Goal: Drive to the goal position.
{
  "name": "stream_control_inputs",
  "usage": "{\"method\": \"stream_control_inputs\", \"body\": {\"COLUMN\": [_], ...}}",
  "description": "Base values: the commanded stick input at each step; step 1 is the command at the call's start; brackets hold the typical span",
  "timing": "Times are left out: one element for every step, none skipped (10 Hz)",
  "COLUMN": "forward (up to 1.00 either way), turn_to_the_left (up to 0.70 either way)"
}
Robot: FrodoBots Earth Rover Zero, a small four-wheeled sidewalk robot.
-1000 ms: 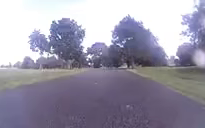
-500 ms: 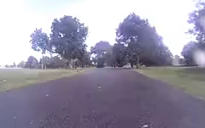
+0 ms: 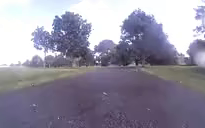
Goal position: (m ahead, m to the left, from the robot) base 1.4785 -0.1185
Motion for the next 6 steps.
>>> {"method": "stream_control_inputs", "body": {"forward": [1.00,0.84,0.53,0.21,0.00,0.00], "turn_to_the_left": [0.00,0.00,0.00,0.00,0.00,0.00]}}
